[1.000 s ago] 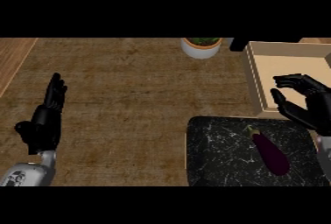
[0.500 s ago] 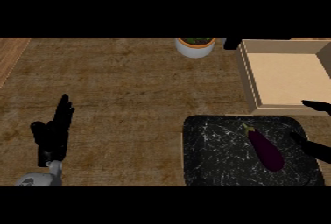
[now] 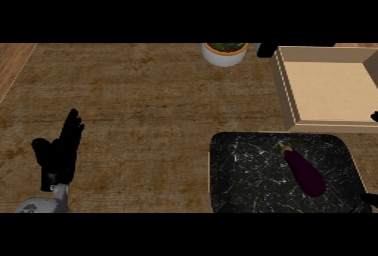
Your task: Pick the eggplant from the tray and place it in the cardboard box
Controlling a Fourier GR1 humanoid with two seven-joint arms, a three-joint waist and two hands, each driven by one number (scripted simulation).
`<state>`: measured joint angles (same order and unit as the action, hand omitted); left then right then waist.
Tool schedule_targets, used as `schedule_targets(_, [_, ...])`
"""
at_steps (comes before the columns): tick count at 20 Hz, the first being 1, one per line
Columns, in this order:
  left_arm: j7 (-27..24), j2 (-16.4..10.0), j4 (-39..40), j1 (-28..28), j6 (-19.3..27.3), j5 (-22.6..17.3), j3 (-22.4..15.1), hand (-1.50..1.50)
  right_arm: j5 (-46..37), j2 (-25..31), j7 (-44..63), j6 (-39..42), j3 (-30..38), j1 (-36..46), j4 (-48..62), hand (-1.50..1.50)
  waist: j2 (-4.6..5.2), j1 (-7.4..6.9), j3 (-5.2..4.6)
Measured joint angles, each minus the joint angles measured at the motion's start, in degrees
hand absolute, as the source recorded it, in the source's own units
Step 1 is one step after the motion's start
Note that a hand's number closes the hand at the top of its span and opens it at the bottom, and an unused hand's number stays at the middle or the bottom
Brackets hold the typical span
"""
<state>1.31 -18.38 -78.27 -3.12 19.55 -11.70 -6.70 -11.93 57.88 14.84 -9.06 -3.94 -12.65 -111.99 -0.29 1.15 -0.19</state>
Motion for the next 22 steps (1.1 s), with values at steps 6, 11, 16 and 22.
schedule_targets(6, [-0.4,1.1,1.5,-0.7,-1.0,0.5,-0.2,0.0,0.7,3.3,14.8,10.0,-2.5,3.9,-6.8,-1.5,0.26,-1.19,0.05])
schedule_targets(11, [-1.6,1.9,3.0,-1.6,-1.8,1.3,0.1,0.0,-1.7,0.3,25.9,16.3,-9.1,11.2,-7.7,-1.5,0.42,-1.93,0.09])
schedule_targets(16, [-0.3,2.5,2.4,-2.2,-1.3,2.3,0.4,0.0,-3.8,-3.9,35.1,22.3,-14.3,16.2,-6.4,-1.5,0.39,-1.93,0.12])
schedule_targets(22, [-1.3,2.9,4.3,-2.8,-2.7,2.8,2.1,0.0,-6.0,-11.4,40.4,26.5,-17.5,20.5,-4.5,-1.5,0.36,-1.55,0.15])
